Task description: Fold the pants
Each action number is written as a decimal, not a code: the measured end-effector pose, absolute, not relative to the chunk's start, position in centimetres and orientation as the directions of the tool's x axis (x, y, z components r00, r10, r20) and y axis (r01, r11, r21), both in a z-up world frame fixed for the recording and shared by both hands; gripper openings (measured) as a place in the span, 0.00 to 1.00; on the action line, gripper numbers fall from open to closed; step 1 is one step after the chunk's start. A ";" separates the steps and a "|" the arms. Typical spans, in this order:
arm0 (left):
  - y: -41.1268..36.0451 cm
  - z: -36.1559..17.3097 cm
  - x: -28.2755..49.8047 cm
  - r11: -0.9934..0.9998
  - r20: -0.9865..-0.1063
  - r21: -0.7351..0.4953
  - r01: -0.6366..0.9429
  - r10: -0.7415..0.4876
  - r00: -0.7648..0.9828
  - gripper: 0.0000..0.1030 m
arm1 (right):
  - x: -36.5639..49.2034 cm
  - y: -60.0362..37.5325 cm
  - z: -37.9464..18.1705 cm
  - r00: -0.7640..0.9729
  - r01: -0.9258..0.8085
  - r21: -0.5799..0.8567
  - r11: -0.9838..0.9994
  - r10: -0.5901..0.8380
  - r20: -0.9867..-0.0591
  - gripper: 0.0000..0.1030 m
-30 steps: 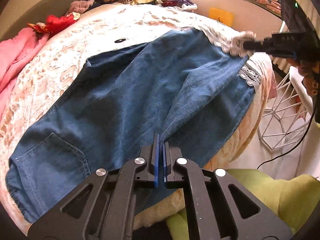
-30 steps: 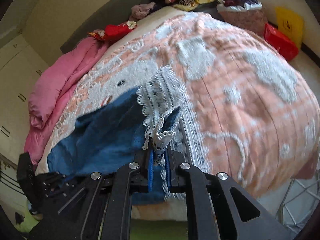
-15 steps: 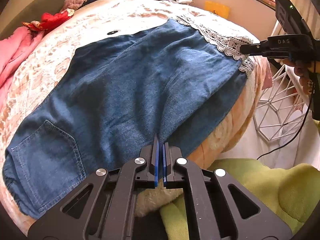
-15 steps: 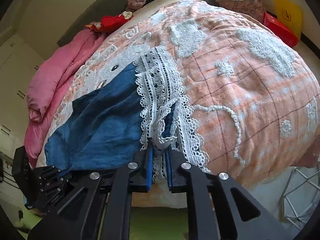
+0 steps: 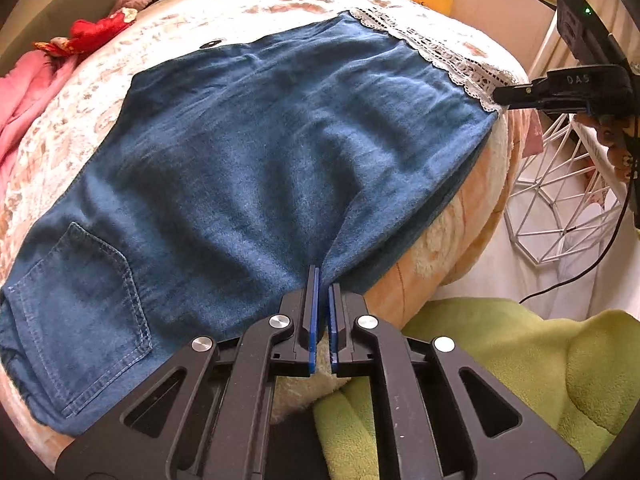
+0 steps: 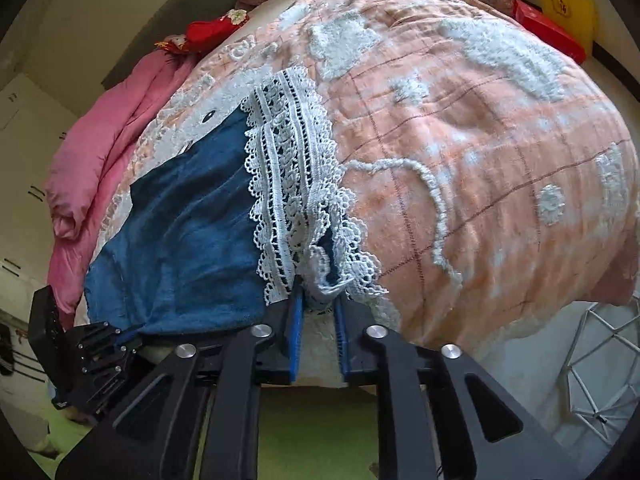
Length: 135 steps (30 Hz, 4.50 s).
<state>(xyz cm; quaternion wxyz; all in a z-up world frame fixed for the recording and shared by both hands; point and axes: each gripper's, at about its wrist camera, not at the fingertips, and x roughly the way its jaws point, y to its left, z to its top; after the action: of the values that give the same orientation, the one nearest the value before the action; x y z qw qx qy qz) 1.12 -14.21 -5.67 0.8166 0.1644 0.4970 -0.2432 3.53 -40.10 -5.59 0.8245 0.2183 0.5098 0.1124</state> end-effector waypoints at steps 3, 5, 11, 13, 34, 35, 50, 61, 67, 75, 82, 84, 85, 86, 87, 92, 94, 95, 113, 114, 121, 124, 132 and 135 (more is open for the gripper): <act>-14.2 -5.6 1.0 0.828 -0.890 0.026 0.560 -0.236 0.390 0.01 | 2.7 -41.0 -3.7 0.515 0.078 0.377 0.923 0.287 -0.808 0.34; -14.1 -5.6 1.0 0.829 -0.891 0.018 0.559 -0.240 0.385 0.01 | 2.2 -40.9 -2.1 0.565 0.066 0.316 0.946 0.226 -0.794 0.34; -14.0 -5.8 1.1 0.830 -0.892 0.012 0.557 -0.243 0.381 0.01 | 2.7 -34.2 -0.2 0.572 -0.216 0.244 0.945 0.325 -0.753 0.41; -14.0 -5.9 1.1 0.830 -0.892 0.011 0.558 -0.244 0.380 0.01 | 3.7 -32.3 -1.5 0.523 -0.261 0.239 0.935 0.345 -0.779 0.41; -6.1 -0.1 2.1 0.924 -0.807 -0.064 0.377 -0.270 0.525 0.53 | 6.7 -35.1 0.6 0.582 -0.204 0.261 0.944 0.331 -0.743 0.54; -5.4 0.3 2.5 0.933 -0.802 -0.069 0.353 -0.262 0.536 0.54 | 7.2 -35.4 0.7 0.590 -0.198 0.265 0.944 0.331 -0.736 0.54; -4.2 1.2 9.9 0.957 -0.793 -0.133 0.256 -0.258 0.552 0.64 | 13.8 -36.6 0.9 0.606 -0.170 0.293 0.941 0.334 -0.722 0.57; -5.3 1.2 14.3 0.955 -0.797 -0.142 0.261 -0.266 0.542 0.67 | 17.5 -37.7 1.4 0.612 -0.193 0.250 0.949 0.316 -0.725 0.59; -5.6 0.1 17.2 0.933 -0.794 -0.235 0.274 -0.347 0.499 0.67 | 19.8 -38.2 -0.2 0.568 -0.201 0.281 0.939 0.345 -0.747 0.59; -6.5 -2.9 19.7 0.942 -0.837 -0.211 0.262 -0.313 0.450 0.69 | 22.1 -38.6 -4.2 0.471 -0.199 0.365 0.909 0.416 -0.778 0.59; -7.0 -4.9 20.6 0.953 -0.851 -0.205 0.224 -0.286 0.441 0.58 | 21.9 -37.5 -6.0 0.446 -0.250 0.409 0.878 0.479 -0.756 0.43; -7.6 -4.6 20.3 0.947 -0.849 -0.200 0.250 -0.295 0.439 0.19 | 21.7 -36.8 -6.1 0.428 -0.285 0.408 0.867 0.496 -0.755 0.29; -7.8 -4.4 20.1 0.942 -0.844 -0.212 0.259 -0.310 0.437 0.04 | 21.5 -36.4 -6.0 0.419 -0.306 0.412 0.858 0.510 -0.751 0.20; -7.9 -4.1 19.9 0.943 -0.844 -0.209 0.258 -0.307 0.440 0.04 | 21.4 -36.2 -5.8 0.421 -0.317 0.414 0.853 0.518 -0.745 0.20; -8.1 -3.7 19.6 0.946 -0.842 -0.188 0.263 -0.293 0.453 0.02 | 21.2 -36.0 -5.3 0.433 -0.323 0.404 0.856 0.513 -0.741 0.19; -8.4 -0.6 19.3 0.951 -0.797 -0.146 0.273 -0.277 0.537 0.02 | 21.2 -36.4 -2.0 0.515 -0.347 0.357 0.867 0.494 -0.701 0.18; -8.9 -0.1 19.9 0.955 -0.793 -0.109 0.276 -0.251 0.555 0.01 | 22.1 -36.4 -1.3 0.534 -0.353 0.333 0.874 0.481 -0.696 0.18; -9.2 -0.2 20.4 0.956 -0.795 -0.099 0.276 -0.243 0.556 0.01 | 23.0 -36.4 -1.2 0.538 -0.349 0.319 0.881 0.467 -0.702 0.18; -7.3 -0.7 19.0 0.966 -0.781 -0.114 0.231 -0.231 0.580 0.42 | 21.0 -38.8 -2.7 0.613 -0.217 0.218 0.951 0.307 -0.728 0.59; -7.2 -0.1 18.2 0.966 -0.773 -0.110 0.234 -0.231 0.591 0.48 | 20.0 -39.3 -2.4 0.617 -0.207 0.237 0.949 0.315 -0.721 0.59; -7.5 0.5 10.5 0.946 -0.766 -0.086 0.312 -0.263 0.587 0.59 | 11.0 -42.8 -3.7 0.594 -0.098 0.424 0.900 0.395 -0.701 0.59; -7.4 -1.2 9.5 0.956 -0.809 -0.077 0.284 -0.227 0.542 0.61 | 9.1 -44.1 -5.4 0.561 -0.056 0.499 0.865 0.440 -0.701 0.53; -7.2 -4.8 9.0 0.970 -0.862 -0.060 0.234 -0.168 0.478 0.68 | 8.7 -43.5 -6.5 0.527 -0.052 0.582 0.812 0.517 -0.674 0.52; -7.3 -5.3 9.0 0.972 -0.865 -0.051 0.231 -0.159 0.476 0.71 | 9.0 -42.1 -6.9 0.498 -0.091 0.565 0.820 0.529 -0.687 0.37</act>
<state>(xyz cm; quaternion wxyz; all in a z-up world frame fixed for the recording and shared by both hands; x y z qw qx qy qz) 9.00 -7.29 -5.28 0.8582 0.0365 0.4993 -0.1136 9.01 -42.12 -6.88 0.8328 0.2355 0.4652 0.1859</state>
